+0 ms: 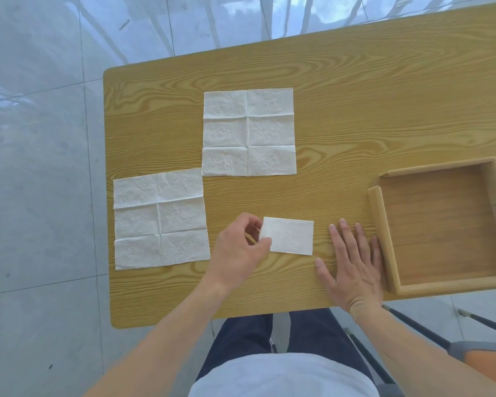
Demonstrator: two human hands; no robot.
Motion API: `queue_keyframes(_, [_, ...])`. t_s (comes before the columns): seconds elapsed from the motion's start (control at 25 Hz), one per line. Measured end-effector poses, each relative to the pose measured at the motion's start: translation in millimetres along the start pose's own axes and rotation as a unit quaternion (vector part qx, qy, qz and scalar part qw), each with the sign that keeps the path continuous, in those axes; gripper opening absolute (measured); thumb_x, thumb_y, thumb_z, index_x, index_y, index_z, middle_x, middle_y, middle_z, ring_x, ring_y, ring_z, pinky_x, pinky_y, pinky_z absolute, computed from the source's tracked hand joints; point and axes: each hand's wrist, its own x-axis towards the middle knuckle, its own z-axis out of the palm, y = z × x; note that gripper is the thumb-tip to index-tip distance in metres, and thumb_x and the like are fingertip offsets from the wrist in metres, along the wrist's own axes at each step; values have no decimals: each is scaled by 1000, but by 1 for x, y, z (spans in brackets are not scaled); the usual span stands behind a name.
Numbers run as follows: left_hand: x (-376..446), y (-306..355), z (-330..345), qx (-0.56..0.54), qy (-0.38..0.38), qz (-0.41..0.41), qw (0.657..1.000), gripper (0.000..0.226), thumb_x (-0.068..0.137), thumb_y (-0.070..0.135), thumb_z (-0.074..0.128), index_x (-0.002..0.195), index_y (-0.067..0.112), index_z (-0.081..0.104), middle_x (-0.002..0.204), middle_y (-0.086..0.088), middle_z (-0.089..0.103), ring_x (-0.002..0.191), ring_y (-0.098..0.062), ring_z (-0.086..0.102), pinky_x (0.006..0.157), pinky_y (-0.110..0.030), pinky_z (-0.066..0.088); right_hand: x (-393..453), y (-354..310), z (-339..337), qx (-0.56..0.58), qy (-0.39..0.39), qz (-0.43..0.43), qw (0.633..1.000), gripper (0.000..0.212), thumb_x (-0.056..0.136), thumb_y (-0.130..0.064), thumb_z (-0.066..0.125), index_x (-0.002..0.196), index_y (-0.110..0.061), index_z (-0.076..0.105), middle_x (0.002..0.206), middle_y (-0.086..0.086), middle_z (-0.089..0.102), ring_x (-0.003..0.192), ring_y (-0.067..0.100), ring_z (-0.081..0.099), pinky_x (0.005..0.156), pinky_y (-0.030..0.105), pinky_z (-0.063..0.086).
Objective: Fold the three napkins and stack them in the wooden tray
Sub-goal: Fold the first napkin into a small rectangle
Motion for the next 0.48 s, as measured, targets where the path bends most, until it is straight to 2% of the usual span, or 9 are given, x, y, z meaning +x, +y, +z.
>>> queue_keyframes(0.16, [4, 13, 32, -1, 10, 7, 1000, 22, 82, 28, 71, 97, 34, 56, 83, 13, 61, 66, -2, 60, 59, -16, 49, 2, -1, 0, 4, -1, 2, 1000, 80, 88, -63, 32, 157, -27, 11, 166, -7, 5, 152, 21, 0, 121, 51, 5])
queue_keyframes(0.32, [12, 19, 61, -7, -1, -30, 1000, 24, 81, 26, 69, 100, 32, 55, 84, 11, 63, 73, -13, 65, 68, -39, 58, 1, -1, 2, 1, -2, 6, 1000, 79, 89, -64, 30, 157, -28, 10, 166, -8, 3, 152, 21, 0, 121, 51, 4])
queue_keyframes(0.48, [17, 17, 77, 31, -14, -44, 998, 26, 81, 30, 69, 103, 31, 55, 83, 10, 64, 74, -11, 64, 72, -42, 57, 1, 0, 2, -2, 0, 4, 1000, 79, 89, -65, 30, 157, -28, 11, 166, -8, 3, 152, 22, 2, 121, 50, 2])
